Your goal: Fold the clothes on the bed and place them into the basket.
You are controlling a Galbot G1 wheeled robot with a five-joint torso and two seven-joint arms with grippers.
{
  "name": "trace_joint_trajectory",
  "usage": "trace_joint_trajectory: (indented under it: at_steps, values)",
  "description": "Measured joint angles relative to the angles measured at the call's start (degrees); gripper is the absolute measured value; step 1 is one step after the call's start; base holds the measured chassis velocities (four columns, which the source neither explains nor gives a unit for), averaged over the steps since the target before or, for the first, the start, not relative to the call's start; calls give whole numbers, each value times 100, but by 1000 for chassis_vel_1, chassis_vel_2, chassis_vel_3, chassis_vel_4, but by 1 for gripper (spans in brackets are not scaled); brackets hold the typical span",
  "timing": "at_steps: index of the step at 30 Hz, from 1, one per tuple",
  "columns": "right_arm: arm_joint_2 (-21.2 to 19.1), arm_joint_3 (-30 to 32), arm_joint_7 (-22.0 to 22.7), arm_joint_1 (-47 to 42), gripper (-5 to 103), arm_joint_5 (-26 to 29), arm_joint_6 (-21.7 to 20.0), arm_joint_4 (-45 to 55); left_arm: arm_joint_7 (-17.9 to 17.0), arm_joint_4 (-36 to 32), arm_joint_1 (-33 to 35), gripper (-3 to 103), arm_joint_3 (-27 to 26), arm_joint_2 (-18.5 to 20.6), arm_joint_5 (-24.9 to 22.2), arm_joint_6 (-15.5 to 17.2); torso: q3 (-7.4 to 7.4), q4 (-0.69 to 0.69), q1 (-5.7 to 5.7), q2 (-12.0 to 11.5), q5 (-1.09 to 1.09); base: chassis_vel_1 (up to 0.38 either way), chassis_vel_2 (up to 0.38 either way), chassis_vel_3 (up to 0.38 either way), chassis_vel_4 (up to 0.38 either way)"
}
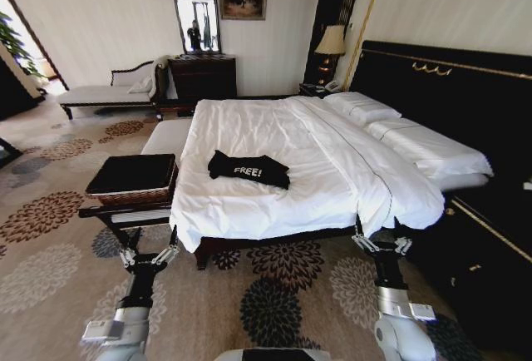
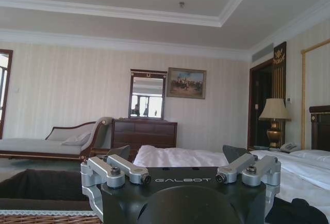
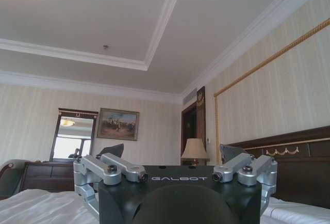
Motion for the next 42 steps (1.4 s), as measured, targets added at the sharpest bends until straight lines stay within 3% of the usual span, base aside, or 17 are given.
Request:
trace_joint_trajectory:
  at_steps: [26,42]
  values:
    - [36,-23,115,18,100,-90,56,-10,13,-39,69,100,-17,-22,-4,-99,1,-1,2,-1,-1,-194,193,197,-197]
    - [58,-94,85,38,100,-83,73,-87,16,-55,96,100,-48,-20,-20,-125,0,0,-1,1,0,-58,58,74,-51]
